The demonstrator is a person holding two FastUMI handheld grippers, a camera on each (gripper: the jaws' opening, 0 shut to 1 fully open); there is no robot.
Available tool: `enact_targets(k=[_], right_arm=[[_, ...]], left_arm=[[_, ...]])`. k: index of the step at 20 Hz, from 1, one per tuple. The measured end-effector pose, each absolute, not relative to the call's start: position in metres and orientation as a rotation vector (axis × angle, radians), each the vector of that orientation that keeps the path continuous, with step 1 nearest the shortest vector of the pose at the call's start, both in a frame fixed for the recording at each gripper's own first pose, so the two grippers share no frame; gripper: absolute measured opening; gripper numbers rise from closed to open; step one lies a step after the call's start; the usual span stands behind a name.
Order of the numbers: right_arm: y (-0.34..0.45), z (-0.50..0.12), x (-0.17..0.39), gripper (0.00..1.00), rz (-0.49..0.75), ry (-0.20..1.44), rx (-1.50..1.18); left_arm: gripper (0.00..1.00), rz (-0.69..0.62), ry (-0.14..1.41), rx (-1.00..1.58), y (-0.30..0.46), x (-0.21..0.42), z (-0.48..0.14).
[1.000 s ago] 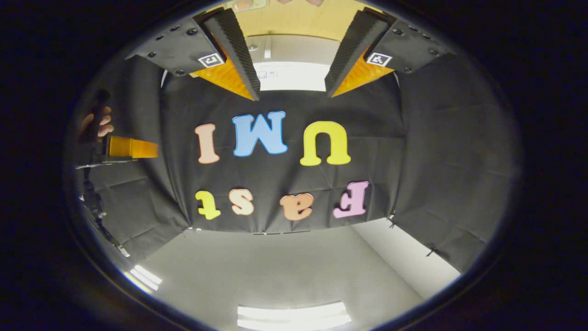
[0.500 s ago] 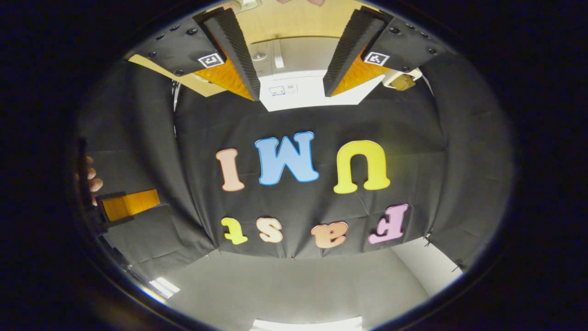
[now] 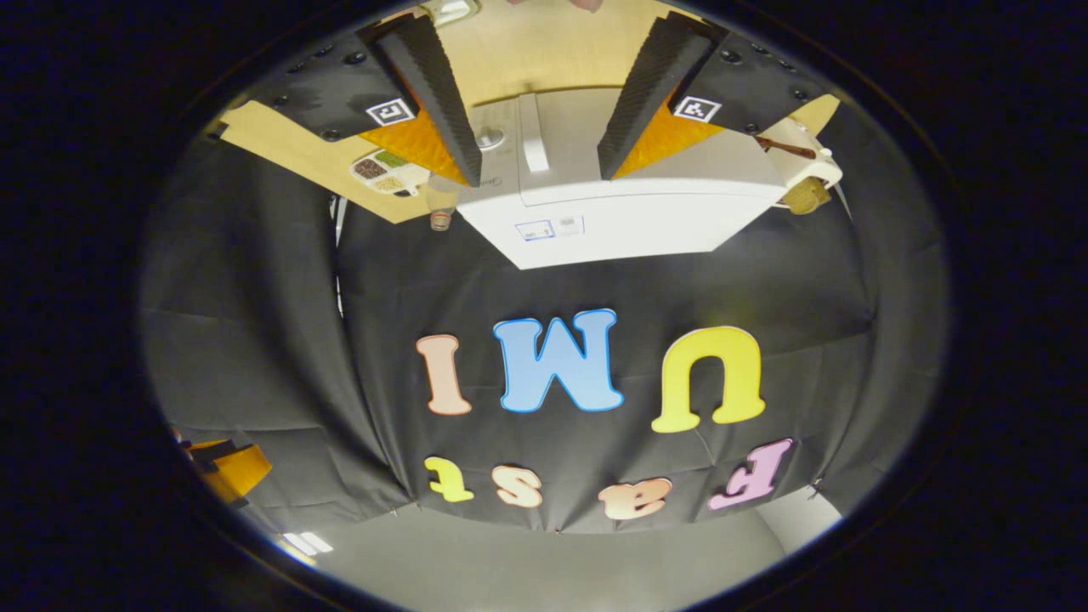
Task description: Open the microwave oven with the left hand, put the food in, and close the microwave oven.
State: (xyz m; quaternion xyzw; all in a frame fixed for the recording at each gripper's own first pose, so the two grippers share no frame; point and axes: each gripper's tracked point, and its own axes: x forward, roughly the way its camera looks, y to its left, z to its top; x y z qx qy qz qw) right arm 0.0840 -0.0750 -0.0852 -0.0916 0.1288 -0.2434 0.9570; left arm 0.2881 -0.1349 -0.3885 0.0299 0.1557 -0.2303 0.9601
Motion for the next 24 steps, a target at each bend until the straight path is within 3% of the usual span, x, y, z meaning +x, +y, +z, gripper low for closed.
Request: enact_targets(k=[7, 13, 19, 21, 24], right_arm=[[-0.082, -0.092, 0.076, 0.95, -0.565, 0.307, -0.245], [-0.088, -0.091, 0.068, 0.95, -0.611, 0.326, -0.268], [-0.086, -0.085, 0.047, 0.96, -0.637, 0.317, -0.251], [-0.084, -0.083, 0.041, 0.96, -0.636, 0.309, -0.255], [-0.075, -0.085, 0.032, 0.95, -0.621, 0.309, -0.218]], left_arm=[[0.94, -0.485, 0.445, 0.032, -0.161, 0.319, -0.491], [0.95, -0.481, 0.496, 0.064, -0.169, 0.338, -0.533], [0.65, -0.496, 0.56, 0.024, -0.179, 0.349, -0.567], [0.36, -0.491, 0.561, 0.013, -0.181, 0.349, -0.571], [0.29, -0.55, 0.518, -0.036, -0.182, 0.348, -0.57]])
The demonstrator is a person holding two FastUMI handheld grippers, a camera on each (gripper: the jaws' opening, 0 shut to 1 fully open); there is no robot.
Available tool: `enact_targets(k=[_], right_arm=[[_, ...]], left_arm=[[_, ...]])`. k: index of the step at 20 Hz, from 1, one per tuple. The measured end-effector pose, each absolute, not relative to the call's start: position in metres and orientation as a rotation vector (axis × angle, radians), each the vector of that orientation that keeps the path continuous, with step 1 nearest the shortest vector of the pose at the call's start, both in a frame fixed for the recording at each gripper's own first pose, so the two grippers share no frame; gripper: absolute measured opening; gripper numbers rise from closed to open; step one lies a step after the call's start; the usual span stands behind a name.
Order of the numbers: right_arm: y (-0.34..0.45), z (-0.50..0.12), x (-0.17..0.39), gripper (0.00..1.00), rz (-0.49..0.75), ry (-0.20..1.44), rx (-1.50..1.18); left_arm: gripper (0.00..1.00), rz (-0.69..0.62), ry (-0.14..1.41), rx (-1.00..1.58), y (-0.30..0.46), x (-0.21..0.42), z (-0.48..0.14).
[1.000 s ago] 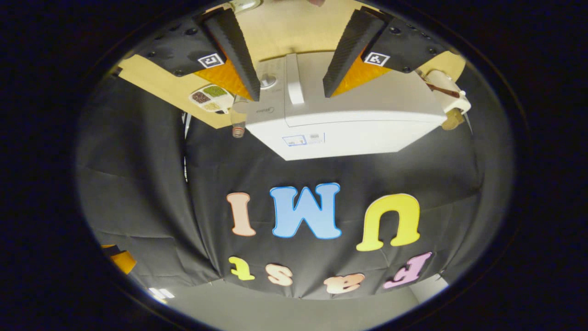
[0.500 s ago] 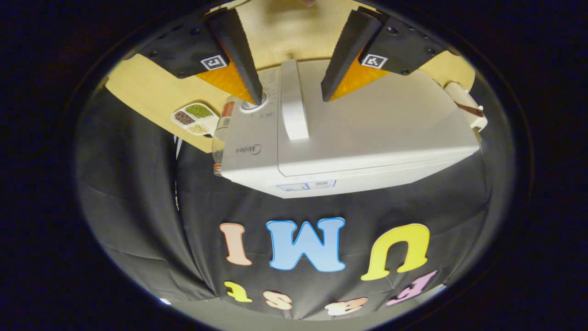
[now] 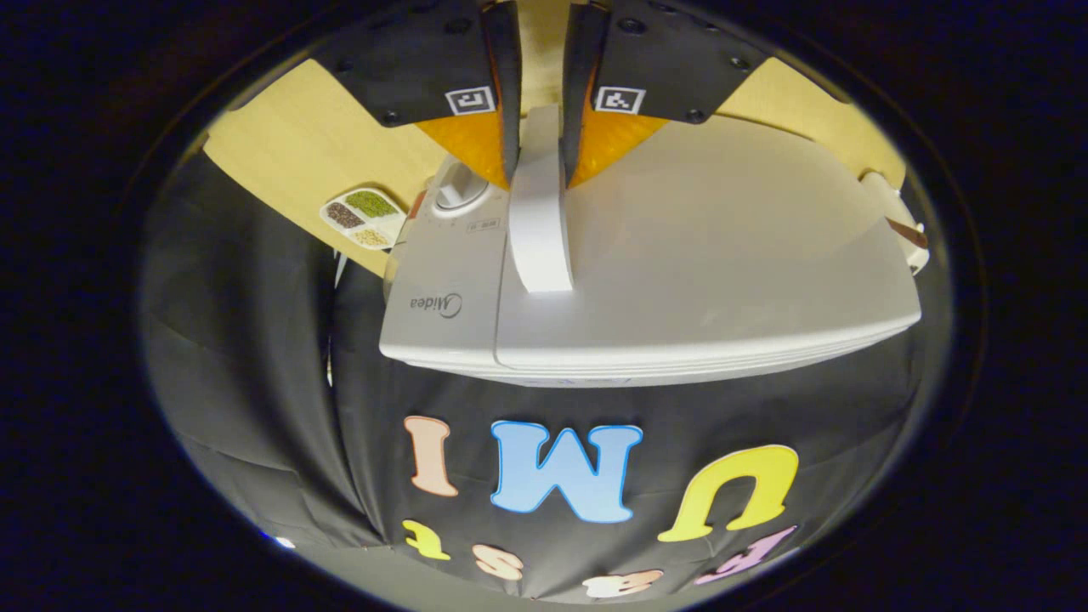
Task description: Open the microwave oven with the left hand, put the food in, and close the microwave oven.
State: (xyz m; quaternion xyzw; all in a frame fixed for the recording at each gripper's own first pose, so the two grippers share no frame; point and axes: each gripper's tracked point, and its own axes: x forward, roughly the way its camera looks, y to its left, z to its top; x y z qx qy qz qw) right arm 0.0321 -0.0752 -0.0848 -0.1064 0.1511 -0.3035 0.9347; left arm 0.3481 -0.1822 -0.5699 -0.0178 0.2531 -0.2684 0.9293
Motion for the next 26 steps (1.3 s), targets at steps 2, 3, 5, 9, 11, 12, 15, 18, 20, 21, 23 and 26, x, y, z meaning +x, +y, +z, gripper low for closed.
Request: enact_targets(k=[2, 3, 5, 9, 11, 12, 15, 18, 20, 21, 23, 26], right_arm=[[-0.071, -0.083, 0.028, 0.96, -0.607, 0.301, -0.203], [-0.067, -0.081, 0.026, 0.96, -0.6, 0.293, -0.198], [-0.058, -0.082, 0.019, 0.95, -0.575, 0.284, -0.175], [-0.053, -0.08, -0.001, 0.96, -0.547, 0.261, -0.174], [-0.051, -0.088, -0.01, 0.95, -0.532, 0.27, -0.163], [-0.052, -0.09, -0.015, 0.95, -0.529, 0.273, -0.152], [-0.058, -0.086, -0.032, 0.96, -0.512, 0.26, -0.106], [-0.084, -0.078, -0.055, 0.95, -0.529, 0.243, -0.121], [-0.091, -0.079, -0.07, 0.95, -0.517, 0.239, -0.096], [-0.092, -0.083, -0.076, 0.95, -0.508, 0.245, -0.087], [-0.094, -0.096, -0.084, 0.95, -0.474, 0.262, -0.078], [-0.089, -0.11, -0.086, 0.96, -0.414, 0.277, -0.046]], left_arm=[[0.24, -0.564, 0.521, -0.016, -0.181, 0.348, -0.571], [0.25, -0.559, 0.527, -0.011, -0.181, 0.347, -0.572], [0.23, -0.555, 0.527, 0.006, -0.181, 0.348, -0.57], [0.19, -0.574, 0.541, 0.027, -0.181, 0.347, -0.569], [0.19, -0.582, 0.548, 0.055, -0.18, 0.346, -0.57], [0.19, -0.583, 0.556, 0.069, -0.18, 0.346, -0.571], [0.19, -0.576, 0.576, 0.087, -0.179, 0.344, -0.57], [0.17, -0.538, 0.59, 0.06, -0.16, 0.306, -0.566], [0.17, -0.505, 0.543, 0.088, -0.131, 0.269, -0.561], [0.17, -0.485, 0.548, 0.096, -0.114, 0.252, -0.56], [0.19, -0.445, 0.563, 0.081, -0.075, 0.216, -0.557], [0.19, -0.366, 0.605, 0.069, -0.014, 0.177, -0.557]])
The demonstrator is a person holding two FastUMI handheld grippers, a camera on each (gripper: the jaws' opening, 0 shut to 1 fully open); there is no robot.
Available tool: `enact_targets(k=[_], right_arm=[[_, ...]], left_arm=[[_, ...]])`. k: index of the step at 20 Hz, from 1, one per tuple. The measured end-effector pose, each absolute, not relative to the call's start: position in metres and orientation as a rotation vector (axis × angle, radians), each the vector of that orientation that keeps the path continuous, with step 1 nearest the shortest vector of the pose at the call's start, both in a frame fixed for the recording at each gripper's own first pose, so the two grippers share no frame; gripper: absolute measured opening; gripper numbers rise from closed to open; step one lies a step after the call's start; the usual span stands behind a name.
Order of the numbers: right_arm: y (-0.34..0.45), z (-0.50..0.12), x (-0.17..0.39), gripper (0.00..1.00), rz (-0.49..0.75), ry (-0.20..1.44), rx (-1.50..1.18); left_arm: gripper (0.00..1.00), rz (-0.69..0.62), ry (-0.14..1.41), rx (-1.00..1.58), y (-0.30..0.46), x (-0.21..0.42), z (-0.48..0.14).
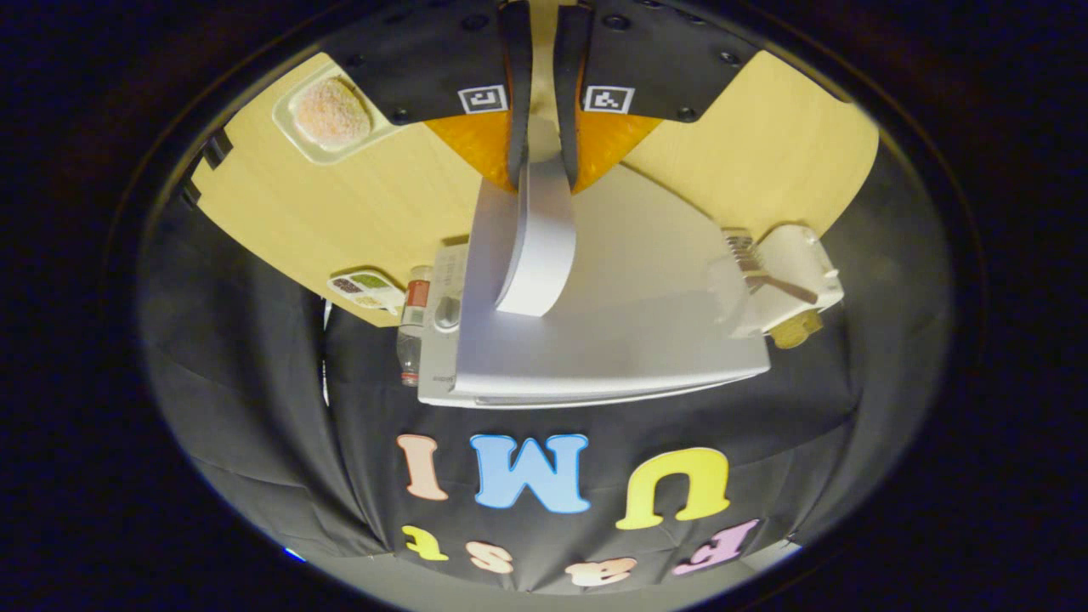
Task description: Open the microwave oven with the left hand, put the food in, and close the microwave oven.
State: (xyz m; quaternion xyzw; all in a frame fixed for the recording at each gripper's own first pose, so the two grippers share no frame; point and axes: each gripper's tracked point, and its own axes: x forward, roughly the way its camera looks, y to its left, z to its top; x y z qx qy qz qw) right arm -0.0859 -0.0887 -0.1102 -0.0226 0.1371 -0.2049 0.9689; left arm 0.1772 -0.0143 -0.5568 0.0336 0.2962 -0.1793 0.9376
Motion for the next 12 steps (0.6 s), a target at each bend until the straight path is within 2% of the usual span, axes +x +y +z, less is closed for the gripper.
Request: enact_targets(k=[2, 6, 12], right_arm=[[-0.078, -0.124, -0.083, 0.96, -0.362, 0.286, -0.019], [-0.04, -0.166, -0.079, 0.96, -0.235, 0.368, 0.004], [0.024, -0.25, -0.072, 0.96, -0.163, 0.568, 0.078]], left_arm=[[0.17, -0.3, 0.634, 0.077, 0.025, 0.159, -0.557], [0.18, -0.229, 0.69, 0.116, 0.092, 0.141, -0.563], [0.18, -0.279, 0.696, 0.097, 0.15, 0.134, -0.575]])
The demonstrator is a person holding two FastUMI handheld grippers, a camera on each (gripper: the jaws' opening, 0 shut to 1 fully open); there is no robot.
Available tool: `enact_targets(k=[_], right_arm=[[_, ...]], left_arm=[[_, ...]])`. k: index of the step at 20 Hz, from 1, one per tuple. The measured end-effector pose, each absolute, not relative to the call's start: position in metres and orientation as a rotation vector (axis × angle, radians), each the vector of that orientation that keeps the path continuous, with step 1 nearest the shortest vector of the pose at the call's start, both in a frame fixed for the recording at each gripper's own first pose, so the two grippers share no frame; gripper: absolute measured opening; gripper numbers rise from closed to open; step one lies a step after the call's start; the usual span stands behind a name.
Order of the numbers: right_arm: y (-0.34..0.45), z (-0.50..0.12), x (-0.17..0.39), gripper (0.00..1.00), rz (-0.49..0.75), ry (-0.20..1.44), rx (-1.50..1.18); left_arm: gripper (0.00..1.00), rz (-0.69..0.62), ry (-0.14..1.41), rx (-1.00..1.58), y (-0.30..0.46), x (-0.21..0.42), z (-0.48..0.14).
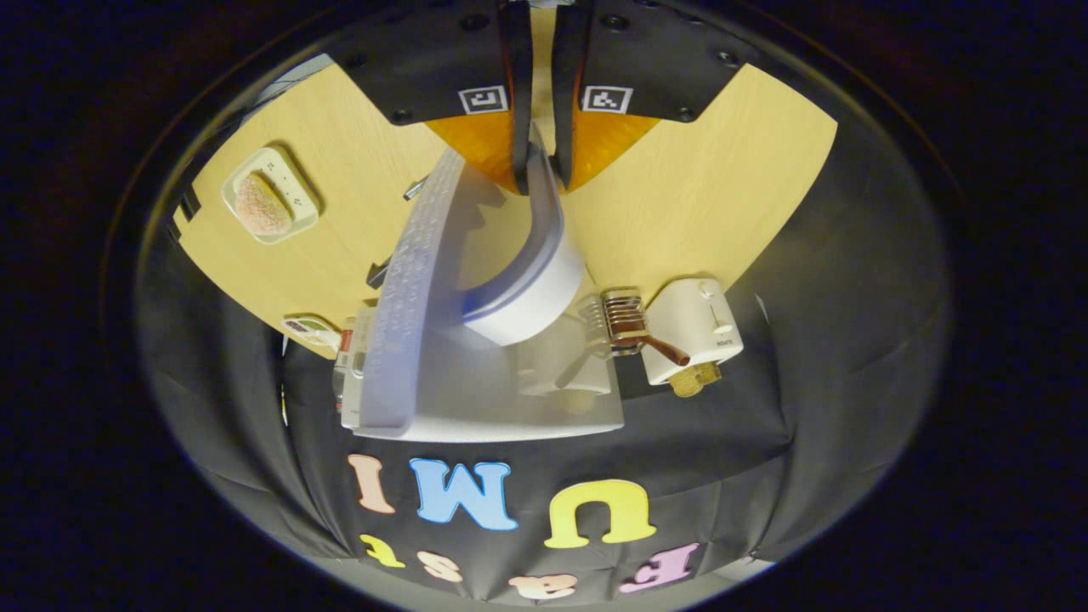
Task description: Open the microwave oven with the left hand, put the food in, and close the microwave oven.
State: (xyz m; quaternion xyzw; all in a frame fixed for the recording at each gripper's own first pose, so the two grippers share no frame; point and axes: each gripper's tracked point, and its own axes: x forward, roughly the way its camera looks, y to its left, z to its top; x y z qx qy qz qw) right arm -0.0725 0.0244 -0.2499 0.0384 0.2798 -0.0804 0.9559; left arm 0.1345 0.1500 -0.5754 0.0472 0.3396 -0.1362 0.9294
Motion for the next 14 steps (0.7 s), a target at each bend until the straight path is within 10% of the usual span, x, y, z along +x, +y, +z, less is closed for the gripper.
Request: enact_targets(k=[14], right_arm=[[0.12, -0.477, -0.045, 0.99, -0.179, 1.102, 0.225]], left_arm=[[0.19, -0.403, 0.655, -0.004, 0.219, 0.146, -0.588]])
